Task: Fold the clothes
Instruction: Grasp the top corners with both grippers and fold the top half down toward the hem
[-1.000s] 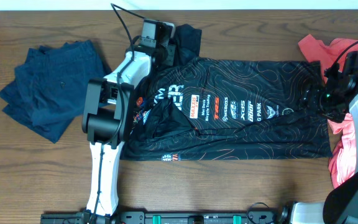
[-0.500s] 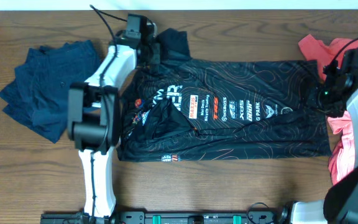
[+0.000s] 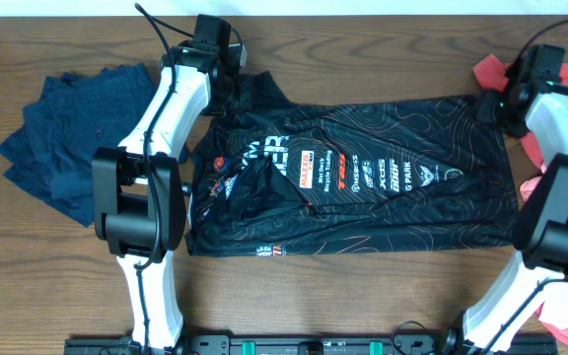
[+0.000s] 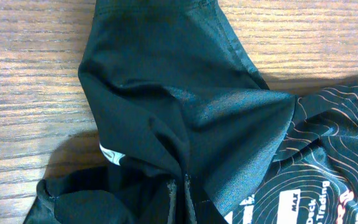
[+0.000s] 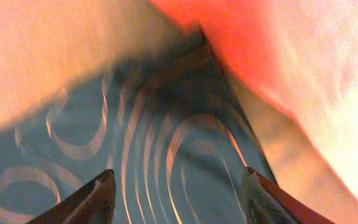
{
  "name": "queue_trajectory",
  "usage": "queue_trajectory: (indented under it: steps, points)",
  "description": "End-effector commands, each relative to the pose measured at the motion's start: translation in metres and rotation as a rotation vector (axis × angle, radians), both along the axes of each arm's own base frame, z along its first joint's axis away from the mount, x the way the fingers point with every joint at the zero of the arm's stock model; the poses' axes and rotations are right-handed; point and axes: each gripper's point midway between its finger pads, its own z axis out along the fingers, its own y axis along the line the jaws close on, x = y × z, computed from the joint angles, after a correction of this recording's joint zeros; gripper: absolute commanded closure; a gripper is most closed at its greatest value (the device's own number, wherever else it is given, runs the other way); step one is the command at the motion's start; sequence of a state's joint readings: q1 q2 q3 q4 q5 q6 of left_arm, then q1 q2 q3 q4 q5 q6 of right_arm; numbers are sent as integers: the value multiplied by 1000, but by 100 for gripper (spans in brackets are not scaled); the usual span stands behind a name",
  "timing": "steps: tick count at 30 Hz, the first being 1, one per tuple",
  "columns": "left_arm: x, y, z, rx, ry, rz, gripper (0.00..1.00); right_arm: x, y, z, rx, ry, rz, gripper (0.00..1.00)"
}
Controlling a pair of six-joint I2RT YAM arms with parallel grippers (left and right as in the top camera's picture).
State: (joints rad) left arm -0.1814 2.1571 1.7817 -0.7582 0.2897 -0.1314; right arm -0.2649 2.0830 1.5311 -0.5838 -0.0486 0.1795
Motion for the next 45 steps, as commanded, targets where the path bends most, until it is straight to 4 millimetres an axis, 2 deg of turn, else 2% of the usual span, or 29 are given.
queue_trajectory:
  steps: [1,7,12,18,22,24,25,28,31,34,37,41,45]
  points:
    - [-1,-3,2,-16,3,-1,94,15,0,-6,-4,-27,-93,39]
    - [-1,-3,2,-17,4,-2,94,32,-7,-21,-6,-76,-140,40]
    - [-1,-3,2,-17,4,-3,94,41,-16,-25,-40,-112,-170,37]
    - [-1,-3,2,-16,4,-3,94,48,-19,-29,-47,-137,-173,36]
    - [-1,-3,2,-17,4,-3,94,47,-18,-43,-43,-119,-173,36]
    - [-1,-3,2,-17,4,-3,94,47,-18,-54,-37,-107,-179,46]
    - [-1,-3,2,-17,4,-3,94,46,-18,-56,-33,-103,-181,58]
    - [-2,-3,2,-15,9,-2,94,45,-17,-60,-30,-94,-184,85]
    - [-5,-2,1,-13,22,-2,94,44,-19,-56,-31,-96,-189,98]
    - [-9,-1,0,-10,40,-1,94,39,-24,-45,-32,-91,-202,99]
    - [-14,1,4,-8,53,0,94,34,-30,-25,-35,-102,-214,99]
    - [-24,2,20,-7,58,1,94,21,-34,3,-57,-89,-233,99]
    - [-45,6,45,-3,83,1,94,-8,-41,22,-121,-9,-268,99]
